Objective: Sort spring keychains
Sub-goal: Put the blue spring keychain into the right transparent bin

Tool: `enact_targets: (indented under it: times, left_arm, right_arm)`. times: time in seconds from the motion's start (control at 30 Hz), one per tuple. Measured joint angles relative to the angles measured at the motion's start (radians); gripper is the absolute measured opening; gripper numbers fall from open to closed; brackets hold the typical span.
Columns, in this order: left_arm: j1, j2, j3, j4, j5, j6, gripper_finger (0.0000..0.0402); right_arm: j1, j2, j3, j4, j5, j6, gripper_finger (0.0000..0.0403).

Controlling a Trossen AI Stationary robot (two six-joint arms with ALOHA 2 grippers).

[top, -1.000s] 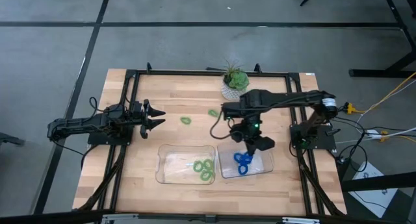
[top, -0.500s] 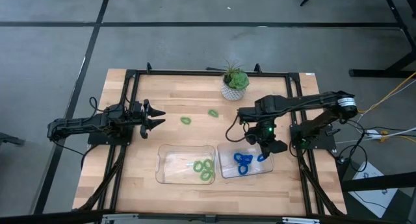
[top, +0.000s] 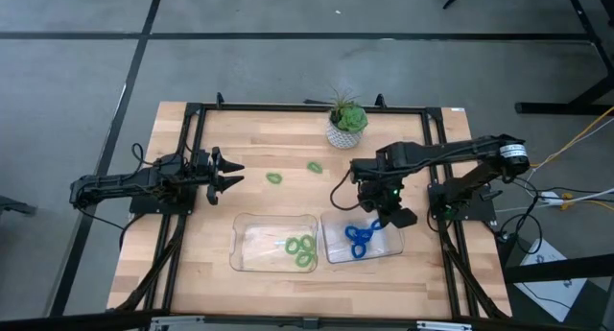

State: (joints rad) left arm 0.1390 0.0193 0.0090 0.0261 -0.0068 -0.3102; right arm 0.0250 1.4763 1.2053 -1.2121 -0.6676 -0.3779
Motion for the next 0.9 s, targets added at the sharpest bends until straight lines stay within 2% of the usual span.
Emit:
enact_targets:
  times: [0.47,0.63,0.9]
  left_arm:
    - [0.000,0.000,0.000,0.000,0.000,0.000,0.0178]
    - [0.000,0.000,0.000,0.000,0.000,0.000,0.0178]
    - [0.000,0.000,0.000,0.000,0.000,0.000,0.0178]
  right_arm:
    - [0.000,0.000,0.000,0.070,0.021,0.115,0.0021]
    - [0.000,0.000,0.000,0.083,0.021,0.133,0.0046]
    - [0.000,0.000,0.000,0.095,0.021,0.169,0.0108]
